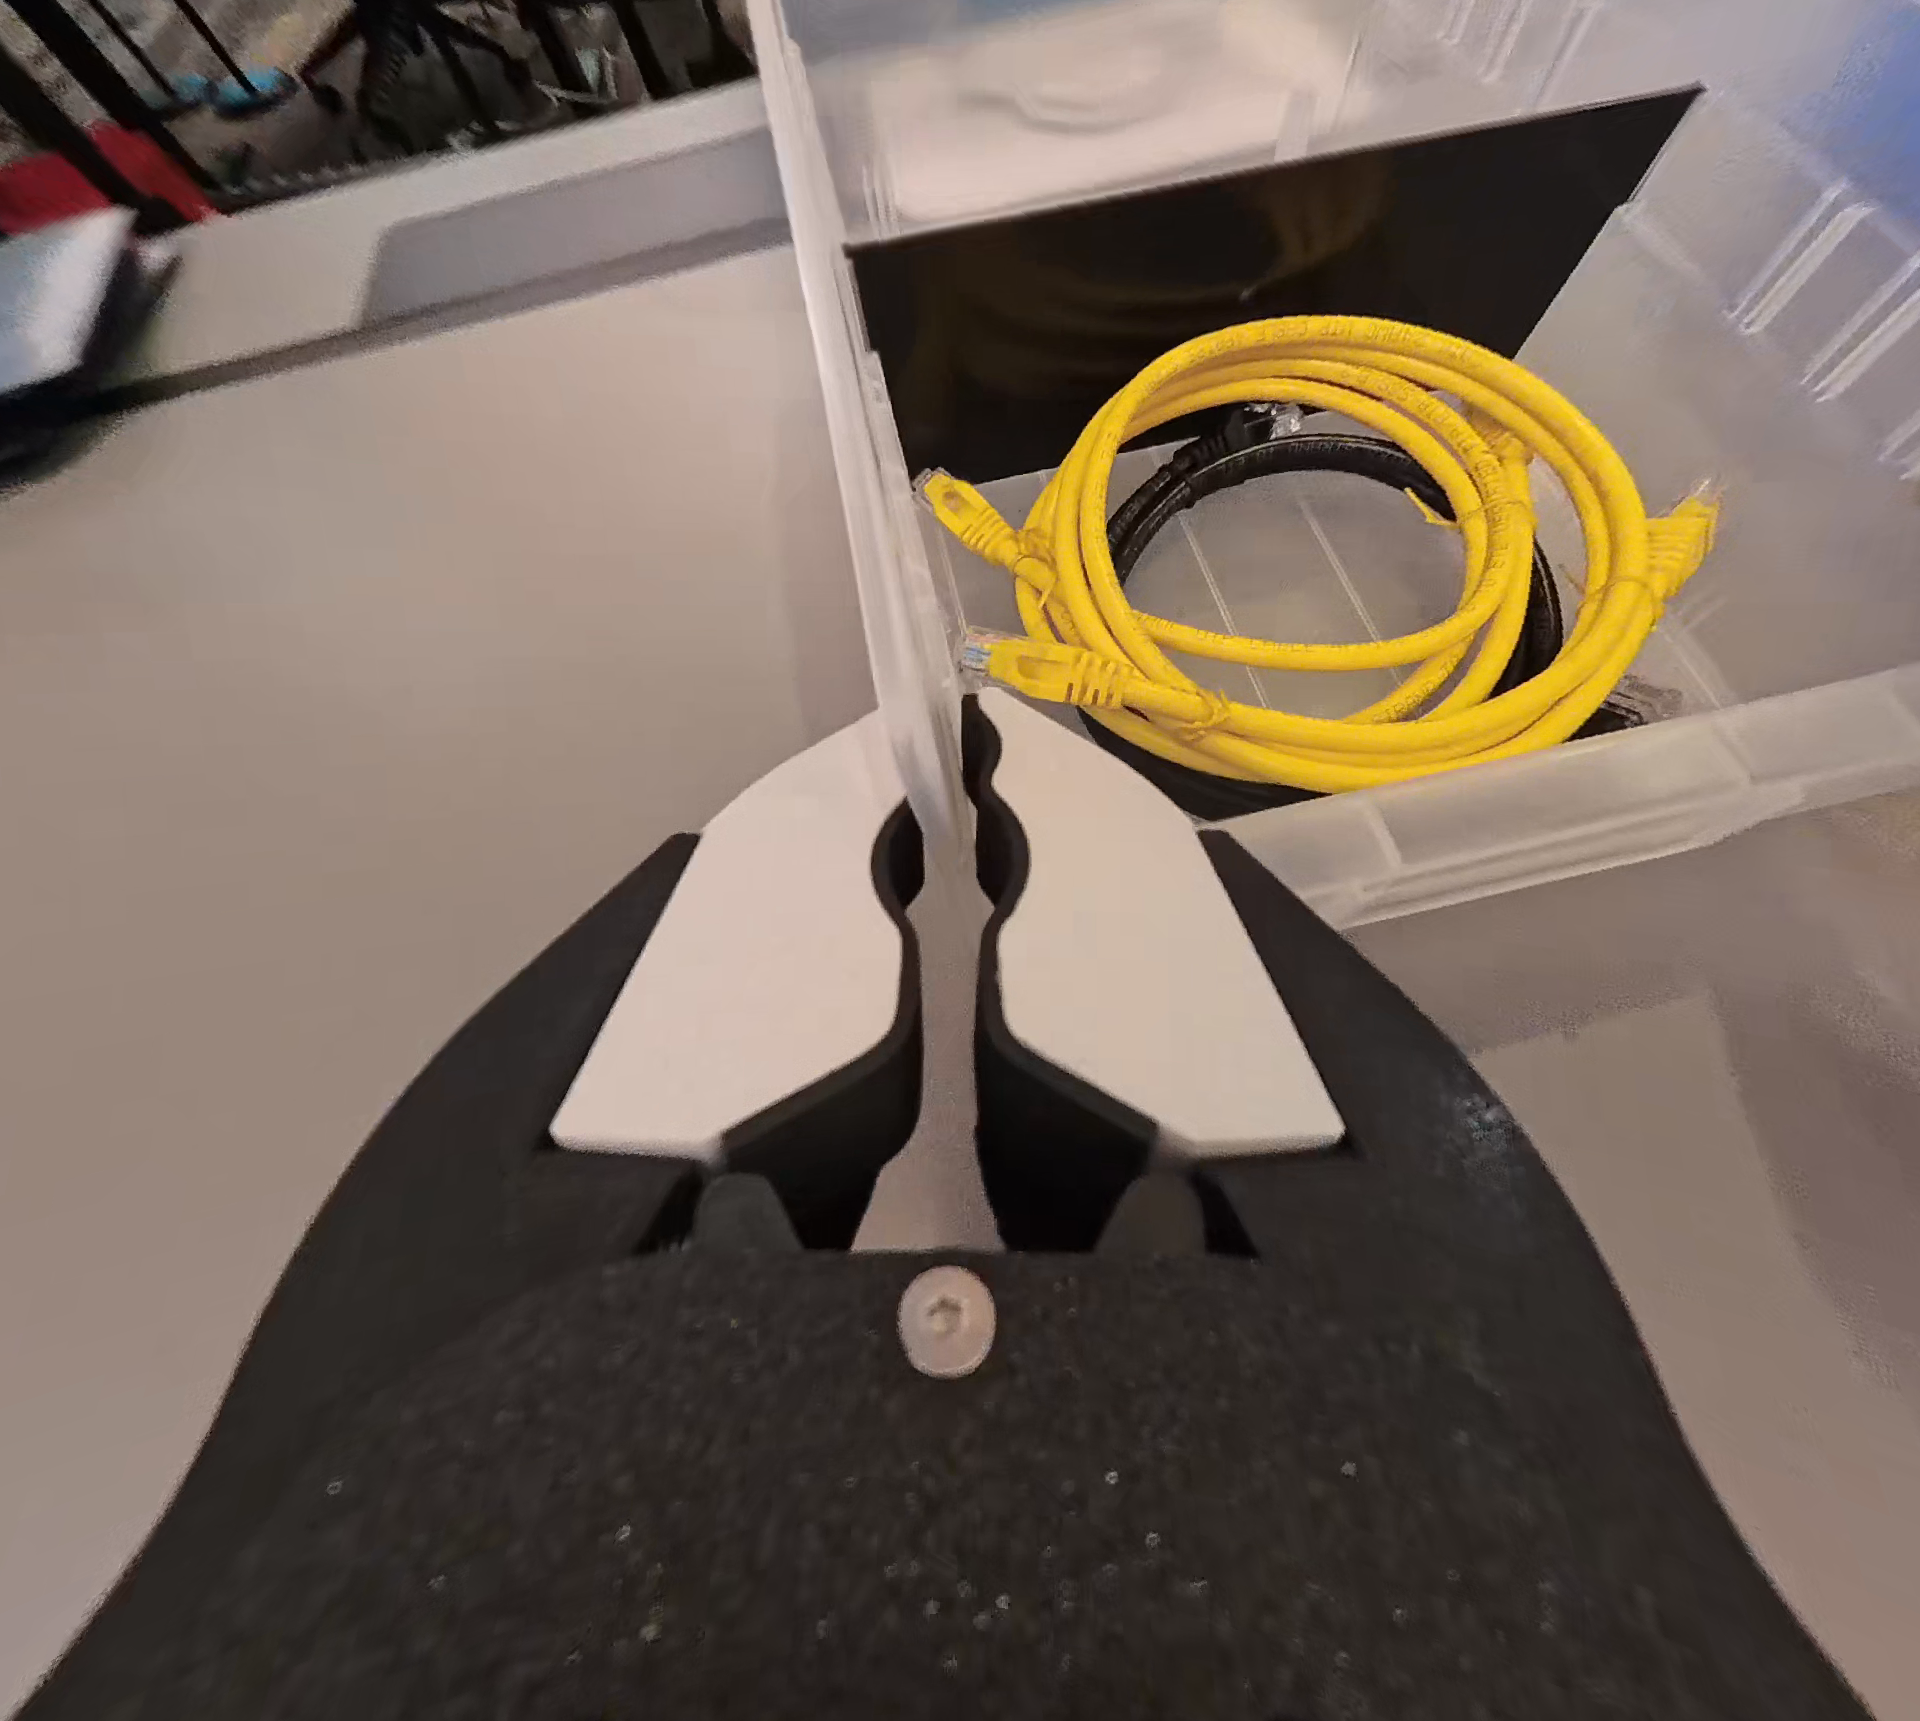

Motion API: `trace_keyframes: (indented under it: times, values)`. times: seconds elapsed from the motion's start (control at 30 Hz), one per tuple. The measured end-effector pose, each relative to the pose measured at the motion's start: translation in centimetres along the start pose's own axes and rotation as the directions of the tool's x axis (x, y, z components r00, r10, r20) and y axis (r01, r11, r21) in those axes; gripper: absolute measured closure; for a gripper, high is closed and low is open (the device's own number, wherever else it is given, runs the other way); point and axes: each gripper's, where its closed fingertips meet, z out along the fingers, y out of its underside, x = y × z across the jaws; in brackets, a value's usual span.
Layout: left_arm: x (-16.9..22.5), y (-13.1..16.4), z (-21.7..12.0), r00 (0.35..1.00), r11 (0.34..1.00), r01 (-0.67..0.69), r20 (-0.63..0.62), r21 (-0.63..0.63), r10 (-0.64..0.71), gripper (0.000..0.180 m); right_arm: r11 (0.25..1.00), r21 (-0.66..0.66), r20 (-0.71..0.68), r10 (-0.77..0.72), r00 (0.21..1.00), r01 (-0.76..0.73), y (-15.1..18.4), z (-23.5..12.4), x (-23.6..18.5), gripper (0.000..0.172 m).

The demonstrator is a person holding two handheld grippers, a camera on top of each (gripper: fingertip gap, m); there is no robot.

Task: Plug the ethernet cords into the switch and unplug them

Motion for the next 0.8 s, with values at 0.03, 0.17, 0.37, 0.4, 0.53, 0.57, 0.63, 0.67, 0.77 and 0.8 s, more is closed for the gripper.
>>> trace_keyframes:
  times: [0.03, 0.17, 0.37, 0.4, 0.53, 0.57, 0.63, 0.67, 0.77, 0.8]
  values:
    - [-1.3, -0.4, -0.5, 1.000, 1.000, 0.000, 0.019, 0.023, -0.001, 0.177, 1.000, 0.025, -0.004, -0.009, 1.000, 0.009, -0.9, 0.0, -1.0, 0.167]
    - [-8.2, -0.6, -2.2, 0.995, 0.996, 0.067, 0.063, 0.067, -0.071, 0.178, 0.995, 0.073, 0.024, -0.069, 0.997, 0.067, -4.4, 0.6, -7.3, 0.166]
    - [-17.5, 2.9, -2.8, 0.985, 0.991, 0.132, 0.115, 0.006, -0.132, 0.178, 0.991, 0.013, 0.077, -0.131, 0.988, 0.131, -5.2, 4.2, -16.9, 0.165]
    - [-18.4, 3.5, -2.7, 0.984, 0.990, 0.142, 0.113, -0.003, -0.140, 0.178, 0.992, 0.005, 0.093, -0.126, 0.988, 0.126, -4.9, 4.7, -18.0, 0.165]
    - [-21.2, 7.3, -1.2, 0.970, 0.970, 0.232, 0.092, -0.069, -0.225, 0.178, 0.988, -0.050, 0.141, -0.139, 0.980, 0.147, -2.7, 6.2, -21.5, 0.160]
    - [-21.7, 7.4, -1.1, 0.964, 0.967, 0.254, 0.088, -0.020, -0.251, 0.178, 0.988, -0.074, 0.160, -0.121, 0.980, 0.135, -1.7, 6.5, -22.2, 0.158]
    - [-22.0, 7.4, -1.1, 0.952, 0.954, 0.300, 0.064, -0.006, -0.299, 0.177, 0.990, -0.007, 0.162, -0.135, 0.978, 0.138, -1.8, 6.2, -22.9, 0.156]
    - [-22.0, 7.4, -1.1, 0.953, 0.954, 0.299, 0.063, -0.009, -0.298, 0.173, 0.990, -0.007, 0.171, -0.136, 0.976, 0.139, -1.7, 6.1, -23.0, 0.155]
    - [-21.4, 7.2, -1.1, 0.957, 0.960, 0.281, 0.068, 0.004, -0.280, 0.158, 0.992, -0.012, 0.230, -0.118, 0.966, 0.124, -1.7, 6.0, -23.2, 0.151]
    - [-21.3, 7.2, -1.3, 0.957, 0.960, 0.281, 0.074, 0.001, -0.280, 0.156, 0.992, -0.018, 0.256, -0.113, 0.960, 0.122, -1.7, 5.8, -23.1, 0.150]
